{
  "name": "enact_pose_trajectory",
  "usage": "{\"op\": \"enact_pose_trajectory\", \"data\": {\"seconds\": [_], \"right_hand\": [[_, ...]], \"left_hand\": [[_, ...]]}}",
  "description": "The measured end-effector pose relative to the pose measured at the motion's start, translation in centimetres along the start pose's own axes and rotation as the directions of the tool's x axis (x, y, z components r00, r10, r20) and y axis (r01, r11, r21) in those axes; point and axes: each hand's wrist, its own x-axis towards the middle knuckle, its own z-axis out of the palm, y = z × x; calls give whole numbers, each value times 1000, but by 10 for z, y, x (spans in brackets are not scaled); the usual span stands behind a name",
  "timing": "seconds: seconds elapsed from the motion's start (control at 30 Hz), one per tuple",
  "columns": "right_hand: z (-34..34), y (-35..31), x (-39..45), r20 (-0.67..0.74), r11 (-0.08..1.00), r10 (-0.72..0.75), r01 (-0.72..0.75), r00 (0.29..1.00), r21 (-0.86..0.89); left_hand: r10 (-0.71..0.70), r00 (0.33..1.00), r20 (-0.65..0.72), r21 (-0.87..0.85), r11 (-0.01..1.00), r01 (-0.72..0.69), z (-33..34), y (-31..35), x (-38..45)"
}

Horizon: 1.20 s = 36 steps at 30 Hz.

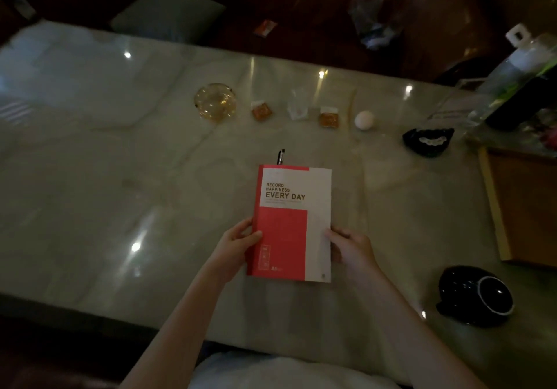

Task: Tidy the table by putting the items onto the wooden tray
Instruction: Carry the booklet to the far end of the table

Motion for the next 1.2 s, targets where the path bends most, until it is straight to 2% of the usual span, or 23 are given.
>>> {"op": "enact_pose_trajectory", "data": {"seconds": [0.37,0.6,1.0,1.2], "right_hand": [[169,-11,-14,101,998,28,-22,995,-57],[270,-26,-18,105,994,24,-12,994,-112],[378,-50,-11,165,979,16,19,986,-205],[419,-57,-17,247,975,-4,59,969,-216]], "left_hand": [[-26,999,32,209,978,19,-165,97,-1],[-48,999,11,260,965,44,-256,142,-4],[-12,990,-137,219,975,42,-341,183,-15],[35,978,-204,239,971,15,-380,199,-30]]}}
